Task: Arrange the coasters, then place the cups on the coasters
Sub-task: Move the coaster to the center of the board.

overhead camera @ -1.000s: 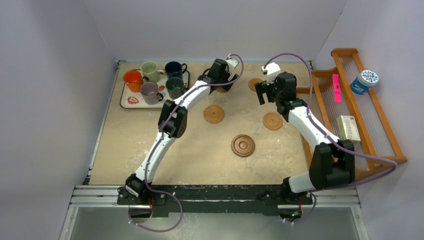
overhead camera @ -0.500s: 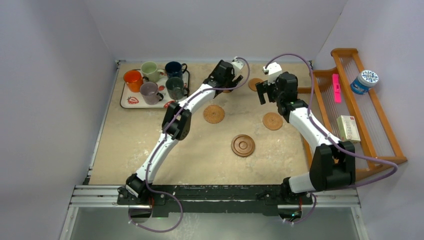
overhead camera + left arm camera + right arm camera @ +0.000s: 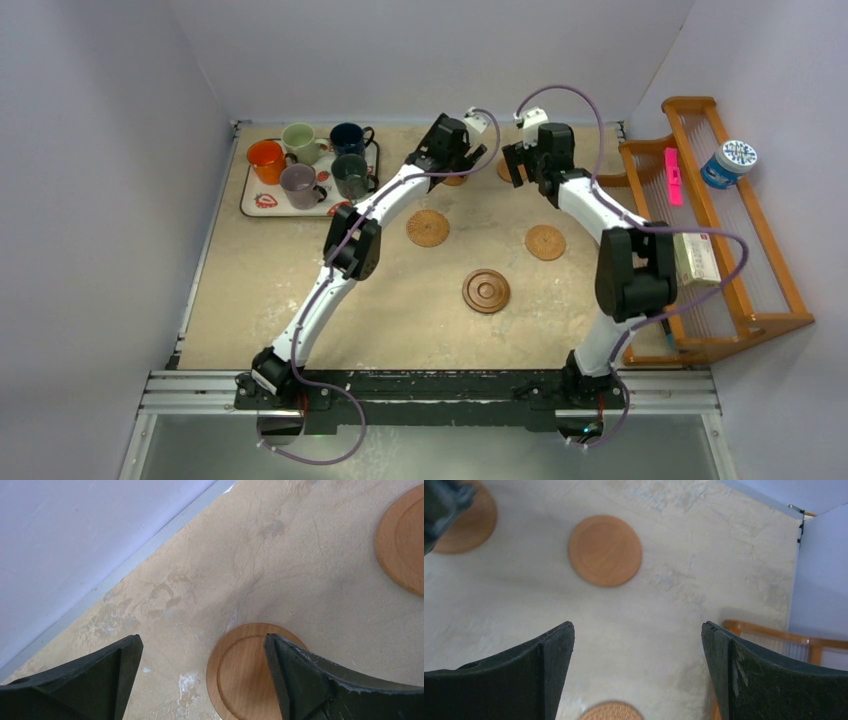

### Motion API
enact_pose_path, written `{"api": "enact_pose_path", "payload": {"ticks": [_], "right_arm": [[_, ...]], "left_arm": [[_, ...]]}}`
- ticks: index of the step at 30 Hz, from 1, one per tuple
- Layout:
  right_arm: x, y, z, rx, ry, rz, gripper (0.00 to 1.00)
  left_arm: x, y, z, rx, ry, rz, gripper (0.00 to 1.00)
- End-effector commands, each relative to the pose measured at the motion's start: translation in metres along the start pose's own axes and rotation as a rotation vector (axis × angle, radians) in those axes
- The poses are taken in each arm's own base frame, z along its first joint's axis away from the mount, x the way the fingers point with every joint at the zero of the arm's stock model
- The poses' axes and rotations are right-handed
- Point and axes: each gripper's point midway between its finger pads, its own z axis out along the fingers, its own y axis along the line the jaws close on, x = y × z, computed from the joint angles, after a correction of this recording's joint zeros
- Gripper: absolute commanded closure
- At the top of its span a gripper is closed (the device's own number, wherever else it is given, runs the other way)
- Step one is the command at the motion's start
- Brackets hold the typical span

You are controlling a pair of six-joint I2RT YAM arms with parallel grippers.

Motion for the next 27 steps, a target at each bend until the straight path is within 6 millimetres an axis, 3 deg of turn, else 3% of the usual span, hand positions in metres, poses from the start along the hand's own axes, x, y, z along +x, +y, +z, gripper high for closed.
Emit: {"api": "enact_pose_path", "payload": {"ticks": [1,4,8,20,27], "right_arm": [[-0.031,-0.027,0.026,0.115,-0.029,0.013,0.01],[-0.035,-0.029,0.044,0.127,-0.013,0.023,0.01],[-0.024,-0.021,0.055,0.099,0.032,0.023,0.01],[-0.023,-0.018,0.043,0.071,0.027,0.011,0.01],[-0.018,-0.014,0.044,0.051,0.049,0.011,0.01]], "left_arm": [[-0.078,0.034,-0.038,-0.044,-0.137,-0.025,0.0],[-0.063,0.04,-0.044,-0.066,-0.077,0.0,0.0],[-0.029,0.031,-0.057,0.005,0.037,0.021,0.0],[0.009,0.025,-0.115,0.115,0.167,0.043,0.0],[0.047,0.026,-0.122,0.085,0.204,0.097,0.0]]}}
